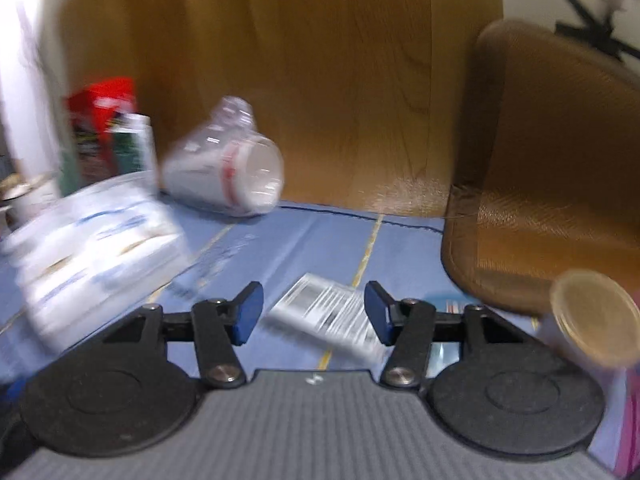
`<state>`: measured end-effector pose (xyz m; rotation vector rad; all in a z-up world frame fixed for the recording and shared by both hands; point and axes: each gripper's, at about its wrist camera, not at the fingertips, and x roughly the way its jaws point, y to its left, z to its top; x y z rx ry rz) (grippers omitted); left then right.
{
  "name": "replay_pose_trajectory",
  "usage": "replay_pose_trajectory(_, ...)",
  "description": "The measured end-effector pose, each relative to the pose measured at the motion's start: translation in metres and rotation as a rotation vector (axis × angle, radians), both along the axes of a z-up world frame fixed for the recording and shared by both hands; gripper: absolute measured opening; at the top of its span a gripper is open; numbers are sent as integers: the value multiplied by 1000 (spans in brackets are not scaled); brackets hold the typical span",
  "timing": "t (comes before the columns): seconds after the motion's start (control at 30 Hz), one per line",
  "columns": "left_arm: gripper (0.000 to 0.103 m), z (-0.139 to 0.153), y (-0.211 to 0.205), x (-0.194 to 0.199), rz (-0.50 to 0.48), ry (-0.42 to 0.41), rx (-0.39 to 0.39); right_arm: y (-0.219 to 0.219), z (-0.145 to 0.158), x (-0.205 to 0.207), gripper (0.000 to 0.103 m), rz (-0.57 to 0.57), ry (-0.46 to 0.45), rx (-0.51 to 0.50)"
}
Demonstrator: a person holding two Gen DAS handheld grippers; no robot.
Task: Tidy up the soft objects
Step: 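Move the right gripper to the clear plastic lead case and grasp it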
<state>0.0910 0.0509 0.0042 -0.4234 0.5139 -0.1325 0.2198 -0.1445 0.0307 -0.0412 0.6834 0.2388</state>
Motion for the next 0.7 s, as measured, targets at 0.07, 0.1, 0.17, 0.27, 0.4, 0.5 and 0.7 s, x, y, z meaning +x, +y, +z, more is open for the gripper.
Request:
replay_pose_trajectory(0.07,79,0,1,-2,3,-15,-6,3,-10,24,62,14,91,-18)
replay_pose_trajectory(0.1,79,0,3,-3,9,-18,-17,3,-15,32,64,22,137,-18)
replay_pose_trajectory(0.17,79,0,8,-2,19,-15,-45,2,-15,29,66,27,130,-31)
replay_pose_trajectory(0.27,79,-2,15,-1,28,-6,-86,-5,-16,14,65,81,200,66)
replay_pose_trajectory(0.4,80,-4,22,-1,41,1,-125,3,-20,-35,64,195,180,64)
replay_pose_trajectory(0.5,80,-6,25,1,41,15,-148,10,-20,-79,64,272,108,22)
replay_pose_trajectory(0.7,80,-4,16,0,18,10,-102,2,-23,-125,62,266,6,10)
